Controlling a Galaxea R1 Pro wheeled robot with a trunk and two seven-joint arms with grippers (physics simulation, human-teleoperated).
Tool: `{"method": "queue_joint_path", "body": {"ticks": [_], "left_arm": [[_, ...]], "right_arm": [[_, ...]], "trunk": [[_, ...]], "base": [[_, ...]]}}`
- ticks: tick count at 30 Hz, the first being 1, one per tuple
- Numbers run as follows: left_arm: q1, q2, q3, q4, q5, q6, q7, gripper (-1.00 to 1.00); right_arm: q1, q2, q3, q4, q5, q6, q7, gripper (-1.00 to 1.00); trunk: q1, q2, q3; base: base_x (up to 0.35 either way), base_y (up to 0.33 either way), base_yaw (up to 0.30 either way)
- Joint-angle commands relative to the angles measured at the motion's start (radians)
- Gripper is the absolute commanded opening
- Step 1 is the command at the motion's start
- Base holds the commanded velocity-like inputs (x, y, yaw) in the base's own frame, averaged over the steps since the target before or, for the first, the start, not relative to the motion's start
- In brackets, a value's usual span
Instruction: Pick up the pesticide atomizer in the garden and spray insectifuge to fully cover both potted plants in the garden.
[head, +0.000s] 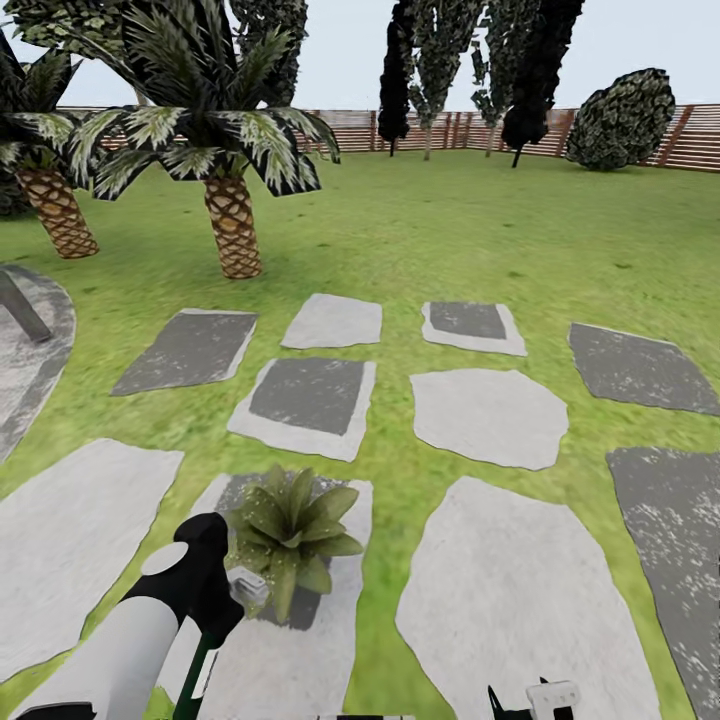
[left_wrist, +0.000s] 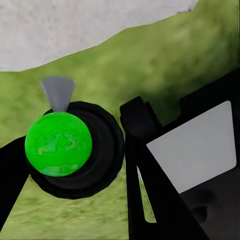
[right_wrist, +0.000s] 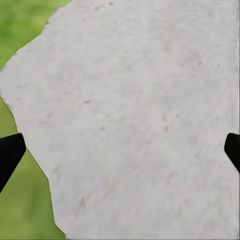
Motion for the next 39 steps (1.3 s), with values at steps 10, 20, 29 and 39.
{"method": "queue_joint_path", "body": {"ticks": [10, 20, 29, 39], "left_arm": [[0.000, 0.002, 0.003, 0.000, -0.010, 0.010, -0.009, -1.00], [0.005, 0.000, -0.004, 0.044, -0.009, 0.009, -0.011, -1.00], [-0.053, -0.015, -0.010, 0.040, -0.012, 0.004, -0.063, -1.00], [-0.072, -0.027, -0.009, 0.039, -0.010, 0.005, -0.070, -1.00]], "right_arm": [[0.000, 0.000, -0.009, 0.001, 0.008, -0.003, 0.003, 1.00], [0.000, -0.001, -0.009, 0.001, 0.008, -0.003, 0.003, 1.00], [0.000, -0.001, -0.009, 0.001, 0.008, -0.002, 0.002, 1.00], [0.000, -0.001, -0.010, 0.001, 0.008, -0.002, 0.002, 1.00]], "trunk": [[0.000, 0.000, -0.002], [0.000, 0.000, -0.007], [0.000, 0.000, -0.007], [0.000, 0.000, -0.007]], "base": [[0.000, -0.197, 0.019], [0.000, -0.008, 0.159], [0.000, 0.000, 0.002], [0.000, -0.150, 0.132]]}}
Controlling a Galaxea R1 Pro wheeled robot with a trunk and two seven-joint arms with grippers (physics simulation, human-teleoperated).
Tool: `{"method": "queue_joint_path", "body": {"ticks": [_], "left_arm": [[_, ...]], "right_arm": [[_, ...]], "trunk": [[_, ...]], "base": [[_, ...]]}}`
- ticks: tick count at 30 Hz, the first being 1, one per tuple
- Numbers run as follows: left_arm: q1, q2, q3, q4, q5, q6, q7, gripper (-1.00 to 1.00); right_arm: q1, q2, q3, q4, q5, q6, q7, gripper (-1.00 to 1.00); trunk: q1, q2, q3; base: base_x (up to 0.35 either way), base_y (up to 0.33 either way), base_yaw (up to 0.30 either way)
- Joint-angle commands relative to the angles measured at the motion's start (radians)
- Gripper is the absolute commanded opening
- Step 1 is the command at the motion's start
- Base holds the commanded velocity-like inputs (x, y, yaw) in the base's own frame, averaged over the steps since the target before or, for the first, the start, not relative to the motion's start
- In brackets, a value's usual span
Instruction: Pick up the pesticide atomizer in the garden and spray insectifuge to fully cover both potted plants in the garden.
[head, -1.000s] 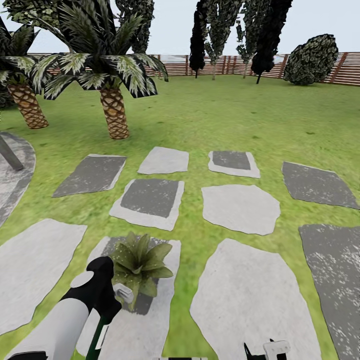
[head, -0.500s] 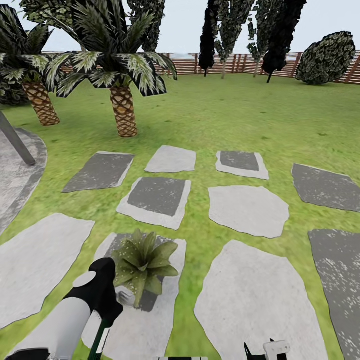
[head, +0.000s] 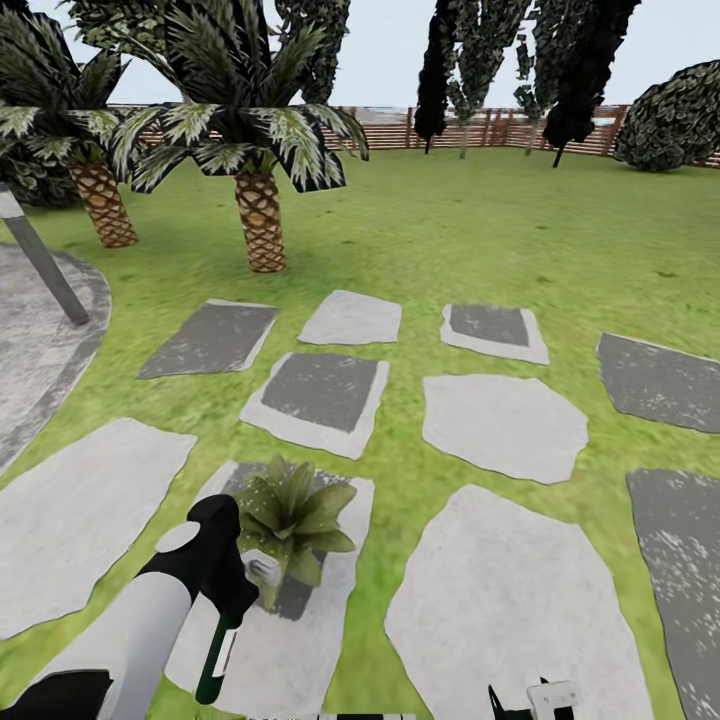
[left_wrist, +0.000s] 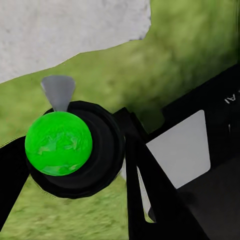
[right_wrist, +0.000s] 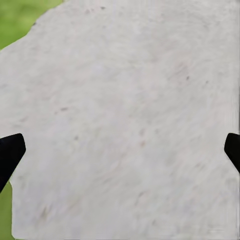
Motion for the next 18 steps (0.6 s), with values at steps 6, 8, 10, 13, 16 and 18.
{"method": "queue_joint_path", "body": {"ticks": [6, 8, 10, 13, 16, 18], "left_arm": [[-0.001, -0.001, 0.005, -0.001, -0.012, 0.011, -0.007, -1.00], [-0.001, -0.001, 0.005, -0.001, -0.014, 0.011, -0.006, -1.00], [0.001, 0.000, 0.005, -0.001, -0.017, 0.011, -0.006, -1.00], [0.004, 0.001, 0.004, -0.001, -0.019, 0.011, -0.003, -1.00], [0.006, 0.003, 0.004, -0.001, -0.019, 0.011, -0.002, -1.00], [0.007, 0.003, 0.004, -0.001, -0.019, 0.011, -0.001, -1.00]], "right_arm": [[0.000, 0.000, -0.009, 0.000, 0.008, -0.003, 0.001, 1.00], [0.000, 0.000, -0.009, 0.000, 0.008, -0.003, 0.001, 1.00], [0.000, 0.000, -0.009, 0.000, 0.008, -0.003, 0.001, 1.00], [0.000, -0.001, -0.009, 0.000, 0.009, -0.004, 0.002, 1.00], [0.000, -0.002, -0.008, 0.000, 0.009, -0.004, 0.003, 1.00], [0.000, -0.002, -0.008, 0.000, 0.010, -0.004, 0.003, 1.00]], "trunk": [[0.000, 0.000, -0.001], [0.000, 0.000, -0.001], [0.000, 0.000, -0.001], [0.000, 0.000, -0.001], [0.000, 0.000, -0.001], [0.000, 0.000, -0.001]], "base": [[0.000, -0.271, 0.275], [0.000, -0.272, 0.277], [0.000, -0.272, 0.178], [0.000, -0.272, 0.039], [0.000, -0.272, 0.003], [0.000, -0.272, 0.000]]}}
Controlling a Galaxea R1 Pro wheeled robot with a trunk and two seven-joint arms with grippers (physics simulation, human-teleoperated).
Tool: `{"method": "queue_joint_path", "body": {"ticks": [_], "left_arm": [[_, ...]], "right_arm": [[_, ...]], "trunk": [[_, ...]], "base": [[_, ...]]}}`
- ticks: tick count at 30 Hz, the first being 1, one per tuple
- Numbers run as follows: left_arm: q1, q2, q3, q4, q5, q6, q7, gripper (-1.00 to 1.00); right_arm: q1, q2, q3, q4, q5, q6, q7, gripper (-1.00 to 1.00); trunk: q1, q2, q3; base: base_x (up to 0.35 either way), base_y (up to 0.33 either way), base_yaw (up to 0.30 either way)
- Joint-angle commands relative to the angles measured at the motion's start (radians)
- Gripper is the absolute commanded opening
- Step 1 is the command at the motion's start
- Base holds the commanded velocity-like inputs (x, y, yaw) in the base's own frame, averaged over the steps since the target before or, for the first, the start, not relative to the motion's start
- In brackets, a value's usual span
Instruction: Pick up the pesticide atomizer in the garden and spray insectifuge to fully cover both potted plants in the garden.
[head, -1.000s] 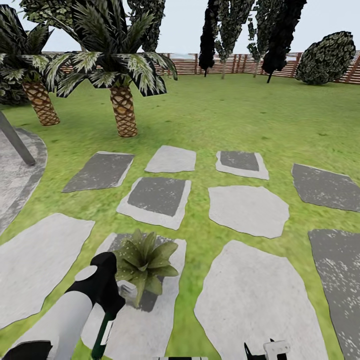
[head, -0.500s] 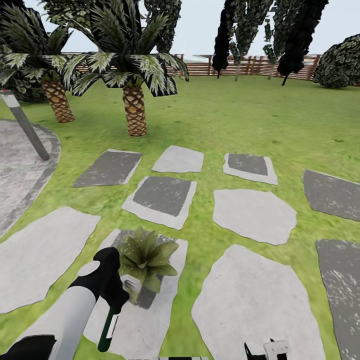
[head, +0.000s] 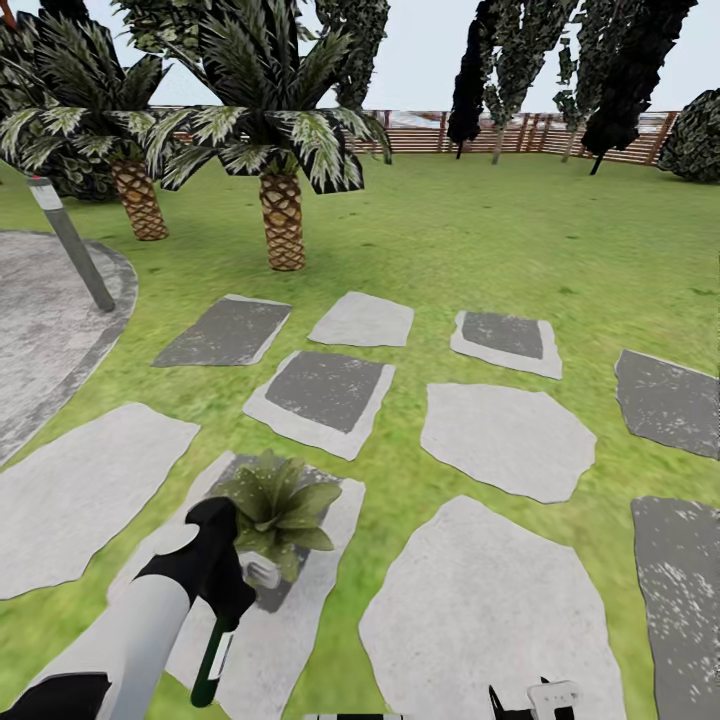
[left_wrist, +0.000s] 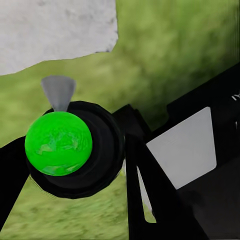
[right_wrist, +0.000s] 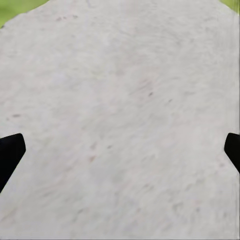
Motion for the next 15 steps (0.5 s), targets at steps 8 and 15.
{"method": "queue_joint_path", "body": {"ticks": [8, 15], "left_arm": [[0.000, -0.001, 0.005, -0.001, -0.010, 0.012, -0.008, -1.00], [-0.004, -0.001, 0.005, -0.001, -0.010, 0.012, -0.011, -1.00]], "right_arm": [[0.000, 0.001, -0.008, -0.001, 0.007, -0.002, 0.002, 1.00], [0.000, 0.002, -0.008, 0.001, 0.007, -0.002, 0.002, 1.00]], "trunk": [[0.000, 0.000, -0.001], [0.000, 0.000, -0.001]], "base": [[0.000, -0.272, 0.006], [0.000, -0.272, 0.233]]}}
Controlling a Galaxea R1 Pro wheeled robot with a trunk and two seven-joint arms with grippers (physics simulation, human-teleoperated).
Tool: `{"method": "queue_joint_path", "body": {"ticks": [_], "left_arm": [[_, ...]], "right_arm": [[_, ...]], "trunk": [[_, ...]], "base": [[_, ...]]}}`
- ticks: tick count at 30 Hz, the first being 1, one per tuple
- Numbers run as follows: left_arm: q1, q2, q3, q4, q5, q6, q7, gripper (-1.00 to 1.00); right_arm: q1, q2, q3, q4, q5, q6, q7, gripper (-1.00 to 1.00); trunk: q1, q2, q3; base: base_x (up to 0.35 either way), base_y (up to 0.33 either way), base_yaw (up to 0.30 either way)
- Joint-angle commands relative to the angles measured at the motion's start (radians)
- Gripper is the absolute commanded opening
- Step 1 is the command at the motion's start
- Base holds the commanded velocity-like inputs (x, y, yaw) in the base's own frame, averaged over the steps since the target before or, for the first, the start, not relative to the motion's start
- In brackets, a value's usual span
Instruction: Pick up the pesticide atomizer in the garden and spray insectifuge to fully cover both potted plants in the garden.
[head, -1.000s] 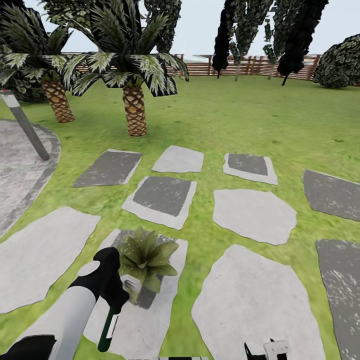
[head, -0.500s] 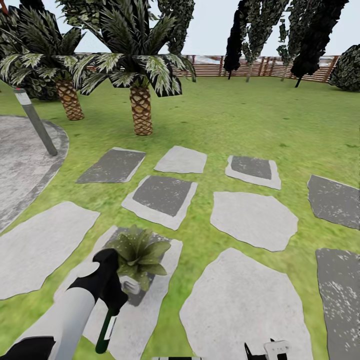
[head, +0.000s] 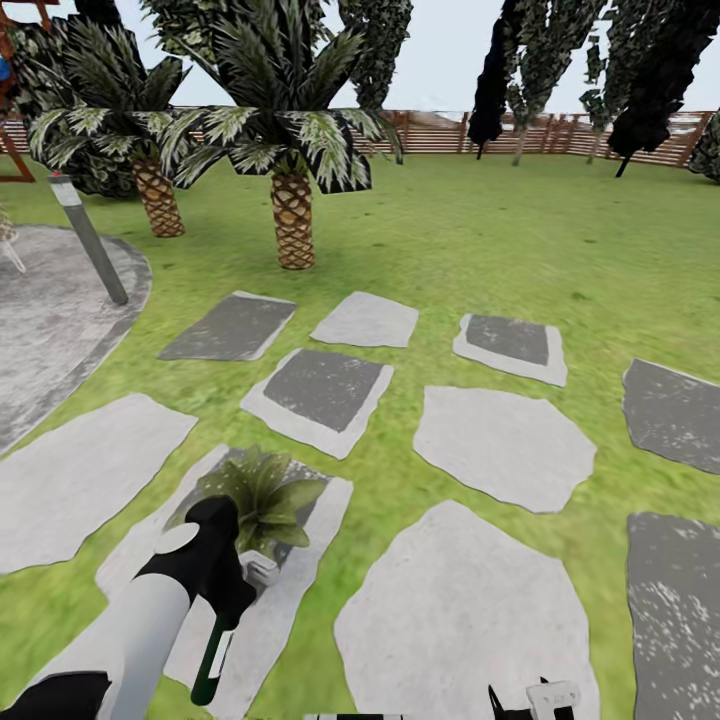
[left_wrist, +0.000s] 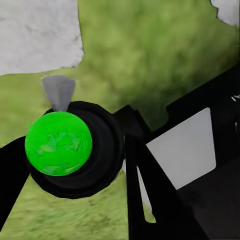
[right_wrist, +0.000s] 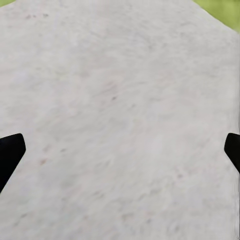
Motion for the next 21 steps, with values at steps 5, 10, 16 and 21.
{"method": "queue_joint_path", "body": {"ticks": [5, 10, 16, 21], "left_arm": [[-0.003, -0.001, 0.004, -0.001, -0.009, 0.011, -0.006, -1.00], [-0.003, -0.001, 0.004, -0.001, -0.009, 0.012, -0.005, -1.00], [-0.003, 0.000, 0.004, -0.001, -0.009, 0.012, -0.005, -1.00], [-0.003, -0.001, 0.004, -0.002, -0.009, 0.012, -0.003, -1.00]], "right_arm": [[0.000, 0.000, -0.009, 0.000, 0.008, -0.002, 0.002, 1.00], [0.000, 0.000, -0.009, 0.001, 0.008, -0.003, 0.002, 1.00], [-0.001, 0.000, -0.009, 0.001, 0.008, -0.002, 0.002, 1.00], [0.000, 0.000, -0.009, 0.001, 0.009, -0.003, 0.002, 1.00]], "trunk": [[0.000, 0.000, -0.001], [0.000, 0.000, -0.001], [0.000, 0.000, -0.001], [0.000, 0.000, -0.001]], "base": [[0.029, -0.272, 0.277], [0.117, -0.271, 0.278], [0.154, -0.264, 0.277], [0.179, -0.245, 0.254]]}}
